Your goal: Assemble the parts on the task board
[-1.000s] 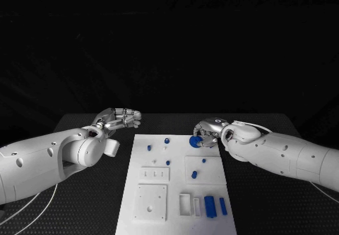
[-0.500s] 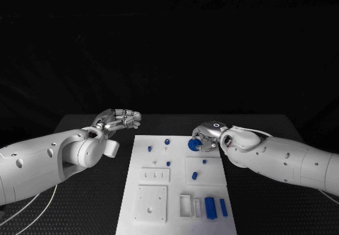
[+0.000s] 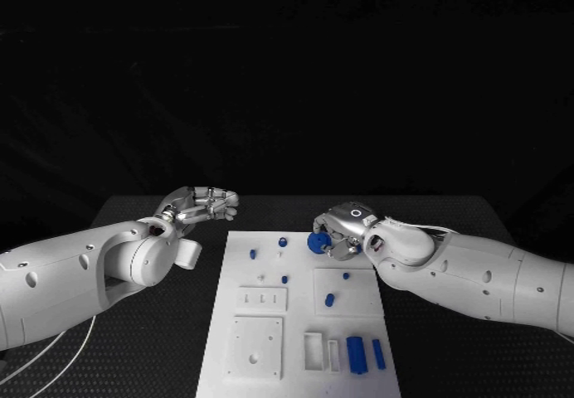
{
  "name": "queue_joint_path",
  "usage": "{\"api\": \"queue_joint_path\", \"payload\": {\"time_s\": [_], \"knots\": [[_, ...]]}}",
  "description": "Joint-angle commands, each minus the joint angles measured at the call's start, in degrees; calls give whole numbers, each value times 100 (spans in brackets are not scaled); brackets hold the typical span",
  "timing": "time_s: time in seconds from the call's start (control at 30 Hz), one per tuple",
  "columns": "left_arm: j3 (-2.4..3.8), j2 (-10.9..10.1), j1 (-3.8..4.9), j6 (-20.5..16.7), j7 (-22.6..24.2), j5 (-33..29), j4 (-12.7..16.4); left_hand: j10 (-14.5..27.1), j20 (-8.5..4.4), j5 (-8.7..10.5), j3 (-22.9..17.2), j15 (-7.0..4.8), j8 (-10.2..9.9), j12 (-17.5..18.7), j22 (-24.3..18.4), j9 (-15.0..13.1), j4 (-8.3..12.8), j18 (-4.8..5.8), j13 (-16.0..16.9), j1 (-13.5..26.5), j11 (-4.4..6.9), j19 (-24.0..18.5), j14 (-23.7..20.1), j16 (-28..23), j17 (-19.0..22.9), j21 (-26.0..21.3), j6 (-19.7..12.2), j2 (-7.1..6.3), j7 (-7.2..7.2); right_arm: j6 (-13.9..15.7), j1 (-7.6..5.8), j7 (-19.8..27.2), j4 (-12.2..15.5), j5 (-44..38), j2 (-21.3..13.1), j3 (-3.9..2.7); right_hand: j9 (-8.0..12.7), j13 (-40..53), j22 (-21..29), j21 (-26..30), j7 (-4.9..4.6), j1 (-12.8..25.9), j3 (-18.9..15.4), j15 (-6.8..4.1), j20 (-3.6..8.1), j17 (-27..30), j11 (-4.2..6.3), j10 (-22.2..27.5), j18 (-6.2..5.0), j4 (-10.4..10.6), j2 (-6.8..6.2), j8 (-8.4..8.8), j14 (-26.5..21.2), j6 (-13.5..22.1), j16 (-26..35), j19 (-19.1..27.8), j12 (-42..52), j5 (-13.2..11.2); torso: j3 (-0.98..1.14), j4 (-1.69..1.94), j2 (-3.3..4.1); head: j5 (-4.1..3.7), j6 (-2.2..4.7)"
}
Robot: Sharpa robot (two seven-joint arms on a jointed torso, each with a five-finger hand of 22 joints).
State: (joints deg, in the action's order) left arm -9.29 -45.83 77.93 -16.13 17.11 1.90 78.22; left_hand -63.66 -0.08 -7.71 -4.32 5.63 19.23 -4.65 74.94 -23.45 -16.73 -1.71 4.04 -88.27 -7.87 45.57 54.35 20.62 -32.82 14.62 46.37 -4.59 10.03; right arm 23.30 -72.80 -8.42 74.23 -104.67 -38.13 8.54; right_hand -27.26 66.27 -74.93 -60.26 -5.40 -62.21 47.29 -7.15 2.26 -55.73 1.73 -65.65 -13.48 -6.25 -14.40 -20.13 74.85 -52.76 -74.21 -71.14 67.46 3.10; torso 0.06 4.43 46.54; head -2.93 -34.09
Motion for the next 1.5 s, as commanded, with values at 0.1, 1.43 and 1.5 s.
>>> {"api": "queue_joint_path", "payload": {"time_s": [0.1, 1.43, 1.5], "knots": [[5, -7, 8, 49, 55, 35, 27, -40, 17, 38, 32, 21, -38, 38, 69, 8, 11, -71, -1, 8, 5, 10, 29, -27, -8, -37, 21, 6, 2, 316, -1, -280, 185, -728, 65, -1, -119, -6, -86, -43, 92, -19, 46, -39, 7, -7, 3, -63, -152, 62, -92, -14, -1, -889, 41, -49, 14, -7, 7, -1, 6, 41, 14], [7, 68, 9, 65, 51, 40, 6, -45, 18, 37, 33, 22, -43, 45, 72, 11, 12, -71, 0, 1, 6, 11, 34, -41, -18, -41, 24, 9, 0, 175, 202, -315, -291, -958, 1097, 79, -139, -50, -87, -68, 95, -45, 99, -38, 14, -11, 6, -76, -152, 164, -214, -1, 15, -896, 54, -79, -24, -21, 3, 20, 4, 151, -16], [7, 71, 9, 67, 55, 40, 6, -45, 18, 37, 33, 22, -43, 45, 72, 11, 12, -71, 0, 1, 6, 11, 34, -41, -18, -42, 24, 9, 0, 160, 219, -307, -305, -955, 1113, 81, -139, -46, -87, -68, 95, -45, 99, -38, 14, -11, 6, -80, -152, 163, -214, 0, 15, -895, 54, -79, -20, -21, 3, 21, 3, 159, -27]]}}
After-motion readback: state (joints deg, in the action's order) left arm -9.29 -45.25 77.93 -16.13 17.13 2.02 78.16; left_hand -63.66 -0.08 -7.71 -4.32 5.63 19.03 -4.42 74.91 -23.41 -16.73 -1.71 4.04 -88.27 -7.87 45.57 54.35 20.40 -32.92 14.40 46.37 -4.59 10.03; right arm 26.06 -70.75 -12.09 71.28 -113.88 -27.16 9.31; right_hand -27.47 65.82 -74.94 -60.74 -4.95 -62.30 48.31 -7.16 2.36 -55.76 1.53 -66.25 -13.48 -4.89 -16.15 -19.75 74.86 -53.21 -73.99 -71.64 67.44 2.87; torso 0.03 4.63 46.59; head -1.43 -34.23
